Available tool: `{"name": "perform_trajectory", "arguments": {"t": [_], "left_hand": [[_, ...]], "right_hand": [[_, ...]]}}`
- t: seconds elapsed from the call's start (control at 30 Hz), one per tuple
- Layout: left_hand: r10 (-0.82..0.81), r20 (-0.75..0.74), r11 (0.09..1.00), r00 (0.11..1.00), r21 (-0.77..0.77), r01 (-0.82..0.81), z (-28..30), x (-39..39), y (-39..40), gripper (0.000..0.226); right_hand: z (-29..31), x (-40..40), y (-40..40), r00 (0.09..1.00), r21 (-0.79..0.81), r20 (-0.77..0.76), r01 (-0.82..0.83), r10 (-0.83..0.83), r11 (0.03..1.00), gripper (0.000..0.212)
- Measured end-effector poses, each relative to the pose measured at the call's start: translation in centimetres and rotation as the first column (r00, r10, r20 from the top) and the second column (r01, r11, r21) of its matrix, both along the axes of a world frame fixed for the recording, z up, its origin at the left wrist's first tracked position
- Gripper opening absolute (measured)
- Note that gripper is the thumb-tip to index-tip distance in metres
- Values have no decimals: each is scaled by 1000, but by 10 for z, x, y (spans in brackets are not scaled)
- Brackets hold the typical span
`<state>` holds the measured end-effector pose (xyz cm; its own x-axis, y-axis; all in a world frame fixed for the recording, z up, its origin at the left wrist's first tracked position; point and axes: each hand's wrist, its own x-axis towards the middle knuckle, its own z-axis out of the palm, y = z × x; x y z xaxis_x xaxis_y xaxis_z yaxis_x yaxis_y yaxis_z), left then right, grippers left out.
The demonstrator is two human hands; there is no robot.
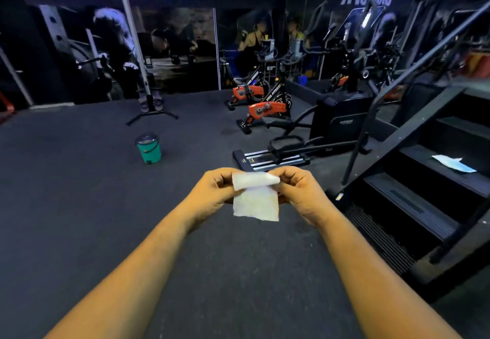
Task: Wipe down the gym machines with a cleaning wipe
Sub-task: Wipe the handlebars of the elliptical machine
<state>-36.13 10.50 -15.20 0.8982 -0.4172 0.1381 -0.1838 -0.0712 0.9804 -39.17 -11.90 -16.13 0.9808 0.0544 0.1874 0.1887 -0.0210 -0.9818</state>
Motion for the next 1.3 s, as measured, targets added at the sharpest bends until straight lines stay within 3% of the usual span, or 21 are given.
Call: {"name": "perform_trajectory", "arguments": {"t": [0.2,0.33,0.47,0.53,0.63,0.77,0.9,1.03,1.17,1.23,1.3], "left_hand": [[62,-52,997,997,56,-59,4,143,-49,34],[79,-107,997,991,8,-78,2,226,-68,40],[84,-92,995,992,-43,-88,-14,321,-88,19],[61,-34,997,998,-50,-63,-26,373,-94,15],[4,3,998,1000,-64,-4,-41,451,-104,28],[-52,-103,996,993,-84,43,-50,553,-127,44],[-183,-225,983,957,-55,175,-46,645,-166,29],[-189,-190,981,963,-3,192,-50,728,-213,22],[-239,-7,963,971,123,239,-48,804,-266,16],[-318,56,935,947,183,303,-45,845,-299,16],[-348,65,924,935,191,331,-42,883,-332,19]], "right_hand": [[5,146,-48,998,-74,-40,-42,39,996,28],[4,230,-62,991,37,-132,-30,34,999,37],[-11,322,-67,973,134,-230,61,-28,989,19],[-19,367,-70,966,61,-254,60,-42,996,26],[-30,427,-79,970,1,-242,30,-29,1000,27],[-33,510,-90,953,63,-246,198,-177,978,22],[-27,587,-111,918,94,-236,347,-318,933,19],[-33,652,-154,866,-46,-170,470,-471,881,14],[-44,711,-205,866,-296,-102,444,-490,846,23],[-49,748,-238,877,-298,-96,425,-470,855,29],[-52,786,-272,888,-292,-100,405,-449,866,18]]}}
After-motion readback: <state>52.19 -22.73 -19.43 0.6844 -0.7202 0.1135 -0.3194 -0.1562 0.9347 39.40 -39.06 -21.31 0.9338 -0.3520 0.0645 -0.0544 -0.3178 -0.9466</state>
